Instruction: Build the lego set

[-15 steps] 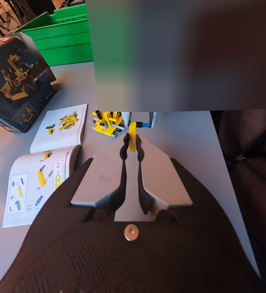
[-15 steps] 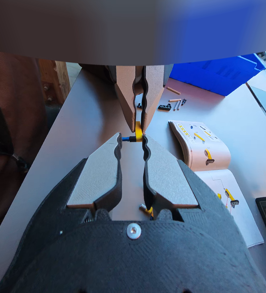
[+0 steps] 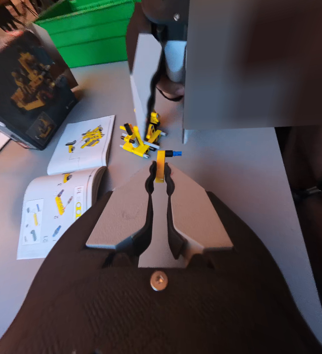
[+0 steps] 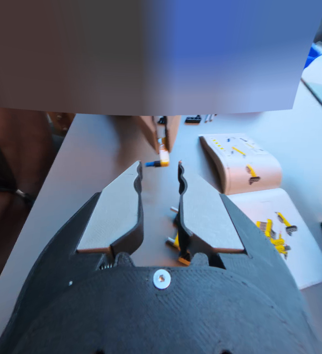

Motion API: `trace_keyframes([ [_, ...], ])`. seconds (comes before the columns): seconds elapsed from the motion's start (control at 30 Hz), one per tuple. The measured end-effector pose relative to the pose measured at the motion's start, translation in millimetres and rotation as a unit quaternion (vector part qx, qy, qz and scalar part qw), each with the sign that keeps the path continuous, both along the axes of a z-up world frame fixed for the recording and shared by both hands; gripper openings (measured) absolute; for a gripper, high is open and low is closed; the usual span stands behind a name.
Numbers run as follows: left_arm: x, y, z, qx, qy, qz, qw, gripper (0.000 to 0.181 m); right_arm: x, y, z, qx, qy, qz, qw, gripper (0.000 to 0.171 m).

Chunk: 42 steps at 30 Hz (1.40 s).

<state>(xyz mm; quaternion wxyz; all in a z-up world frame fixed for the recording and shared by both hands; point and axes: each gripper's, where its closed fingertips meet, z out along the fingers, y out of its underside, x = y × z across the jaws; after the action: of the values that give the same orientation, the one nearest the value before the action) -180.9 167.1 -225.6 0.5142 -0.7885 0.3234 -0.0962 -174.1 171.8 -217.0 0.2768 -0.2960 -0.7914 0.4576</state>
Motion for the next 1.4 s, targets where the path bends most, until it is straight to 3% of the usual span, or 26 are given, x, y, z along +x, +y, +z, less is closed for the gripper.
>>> trace_keyframes([
  [0.33,1.1,0.8,19.7,0.066,0.004,0.001,0.998,0.006,-0.5,-8.3,-4.7,0.042,0.022,-0.002,0.999,0.012],
  [0.83,-0.4,2.3,17.5,0.067,0.019,0.01,0.998,0.006,-3.9,-2.4,1.3,0.034,0.034,-0.022,0.999,0.028],
  [1.4,3.6,0.9,6.5,0.046,0.042,0.004,0.998,0.006,0.8,-5.3,-13.1,0.098,0.014,-0.015,0.995,0.022],
])
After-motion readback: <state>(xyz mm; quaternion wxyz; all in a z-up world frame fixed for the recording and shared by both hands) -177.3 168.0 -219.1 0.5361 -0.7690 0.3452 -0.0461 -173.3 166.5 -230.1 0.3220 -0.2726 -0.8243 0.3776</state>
